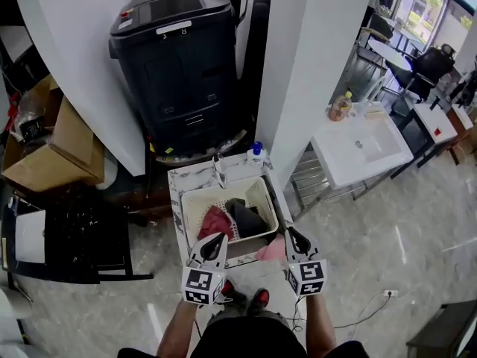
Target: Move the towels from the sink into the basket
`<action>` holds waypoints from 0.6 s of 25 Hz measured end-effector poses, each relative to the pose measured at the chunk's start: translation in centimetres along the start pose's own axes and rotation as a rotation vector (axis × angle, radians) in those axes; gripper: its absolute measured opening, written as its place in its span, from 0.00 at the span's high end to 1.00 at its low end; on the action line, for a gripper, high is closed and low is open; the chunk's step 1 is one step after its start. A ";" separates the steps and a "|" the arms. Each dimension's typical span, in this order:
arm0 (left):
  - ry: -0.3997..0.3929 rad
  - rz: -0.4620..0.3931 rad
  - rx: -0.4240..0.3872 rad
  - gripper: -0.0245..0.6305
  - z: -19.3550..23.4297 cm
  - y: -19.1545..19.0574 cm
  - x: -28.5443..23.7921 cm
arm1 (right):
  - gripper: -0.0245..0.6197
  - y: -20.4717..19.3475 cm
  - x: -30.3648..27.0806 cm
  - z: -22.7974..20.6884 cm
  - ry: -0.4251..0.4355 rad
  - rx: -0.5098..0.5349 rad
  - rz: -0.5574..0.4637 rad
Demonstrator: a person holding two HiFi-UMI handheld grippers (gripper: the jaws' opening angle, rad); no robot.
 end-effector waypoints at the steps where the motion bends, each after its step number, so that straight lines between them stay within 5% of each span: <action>1: -0.004 0.007 -0.002 0.95 -0.5 -0.2 -0.2 | 0.90 -0.4 0.3 -0.3 -0.001 -0.004 0.008; 15: -0.007 0.118 0.019 0.95 -4.5 -5.7 -0.4 | 0.90 -8.0 2.0 0.1 0.079 -0.044 0.121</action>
Point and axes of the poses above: the fingertips, and each gripper's own axes: x backward along the fingers, z to its left, y out of its top, the point moved 2 cm from there along x, backward along the fingers, and after that the axes turned 2 degrees about -y, right-handed, at the moved point
